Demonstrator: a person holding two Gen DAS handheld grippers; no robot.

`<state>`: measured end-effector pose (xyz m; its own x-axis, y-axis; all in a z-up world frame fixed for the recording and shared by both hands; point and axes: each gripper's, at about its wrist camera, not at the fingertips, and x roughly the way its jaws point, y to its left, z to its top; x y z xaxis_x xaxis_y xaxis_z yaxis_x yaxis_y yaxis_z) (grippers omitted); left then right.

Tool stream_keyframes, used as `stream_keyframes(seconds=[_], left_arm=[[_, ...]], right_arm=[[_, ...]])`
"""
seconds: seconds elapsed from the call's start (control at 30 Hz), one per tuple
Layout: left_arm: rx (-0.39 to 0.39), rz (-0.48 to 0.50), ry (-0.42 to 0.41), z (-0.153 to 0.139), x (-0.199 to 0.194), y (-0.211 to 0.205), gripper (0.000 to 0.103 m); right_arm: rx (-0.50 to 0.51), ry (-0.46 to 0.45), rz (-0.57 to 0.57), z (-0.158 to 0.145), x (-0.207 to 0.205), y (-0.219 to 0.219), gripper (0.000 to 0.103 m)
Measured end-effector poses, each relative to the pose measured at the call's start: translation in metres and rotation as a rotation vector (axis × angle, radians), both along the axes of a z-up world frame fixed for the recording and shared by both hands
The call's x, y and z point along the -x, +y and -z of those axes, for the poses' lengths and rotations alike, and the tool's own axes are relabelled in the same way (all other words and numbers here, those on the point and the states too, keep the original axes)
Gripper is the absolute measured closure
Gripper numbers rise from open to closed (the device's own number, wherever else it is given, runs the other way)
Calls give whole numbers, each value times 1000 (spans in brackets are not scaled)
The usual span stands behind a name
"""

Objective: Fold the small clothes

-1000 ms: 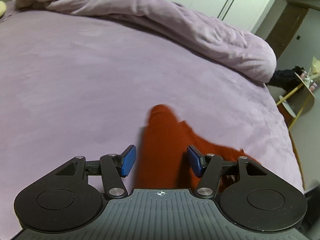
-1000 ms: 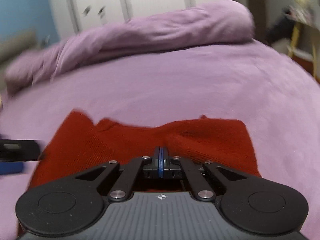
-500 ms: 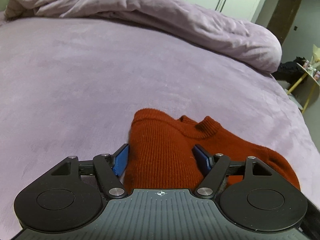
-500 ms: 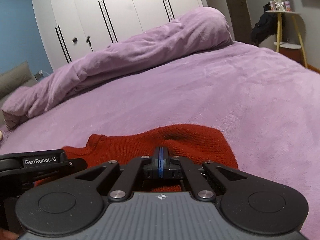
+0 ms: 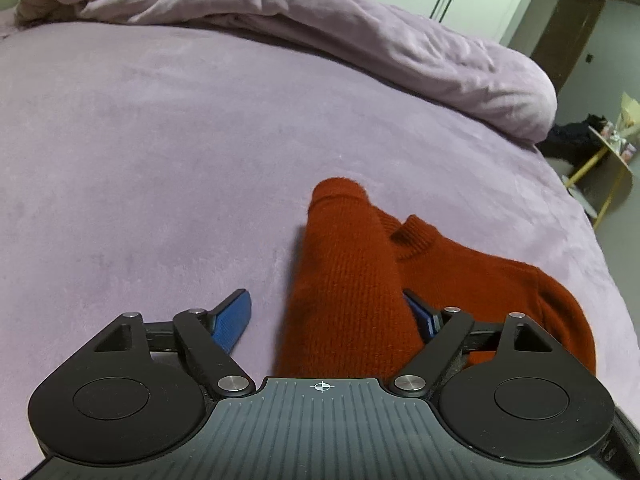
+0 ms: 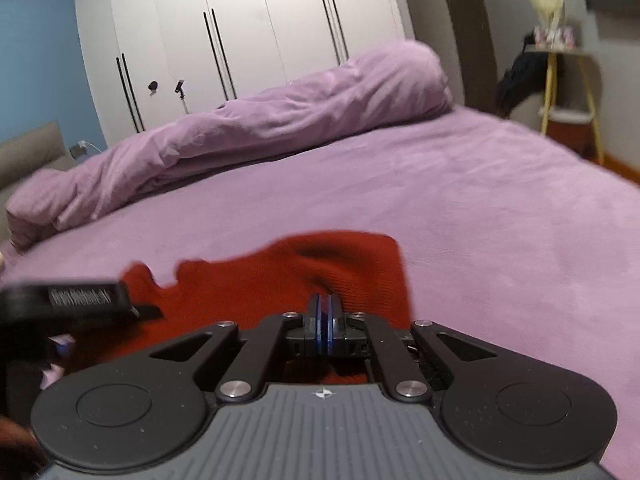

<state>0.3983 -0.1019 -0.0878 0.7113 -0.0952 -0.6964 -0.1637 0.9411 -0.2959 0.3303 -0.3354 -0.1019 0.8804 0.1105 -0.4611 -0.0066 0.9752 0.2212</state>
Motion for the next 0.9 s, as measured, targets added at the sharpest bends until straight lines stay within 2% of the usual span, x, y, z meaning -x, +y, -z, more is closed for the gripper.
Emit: stream_keyframes(seconds=[0.1, 0.2, 0.27, 0.37, 0.47, 0.5, 0.53, 0.57, 0.63, 0.67, 0.7, 0.73, 0.83, 0.9], left_arm=[[-39, -2, -2, -2, -1, -6, 17], [-12, 11, 21, -5, -1, -1, 17], [2, 54, 39, -9, 3, 5, 17], [36, 157, 47, -18, 14, 20, 17], [168, 231, 75, -30, 29, 51, 17], [221, 243, 86, -32, 34, 62, 18], [277, 254, 97, -32, 37, 70, 21], [338, 275, 123, -30, 41, 78, 23], [422, 341, 163, -22, 44, 82, 23], [439, 359, 173, -17, 44, 80, 23], [433, 362, 190, -11, 44, 76, 23], [420, 359, 212, -5, 39, 73, 21], [528, 330, 243, 11, 28, 73, 21], [554, 309, 251, 15, 21, 72, 21]], right_arm=[[11, 0, 14, 5, -4, -1, 102], [66, 19, 11, 2, -13, 6, 101], [53, 37, -6, -1, -14, 3, 101], [-80, 92, -56, -10, -8, -23, 100], [-253, 169, -73, -17, 10, -68, 91], [-279, 202, -70, -18, 15, -81, 69], [-300, 239, -65, -18, 19, -95, 39], [-335, 269, -72, -16, 23, -109, 35], [-487, 339, -132, -6, 23, -133, 35], [-605, 392, -161, 4, 20, -144, 35], [-716, 436, -166, 14, 16, -153, 35], [-762, 450, -153, 19, 13, -157, 36], [-752, 456, -170, 22, -1, -152, 38], [-760, 468, -209, 24, -12, -142, 41]])
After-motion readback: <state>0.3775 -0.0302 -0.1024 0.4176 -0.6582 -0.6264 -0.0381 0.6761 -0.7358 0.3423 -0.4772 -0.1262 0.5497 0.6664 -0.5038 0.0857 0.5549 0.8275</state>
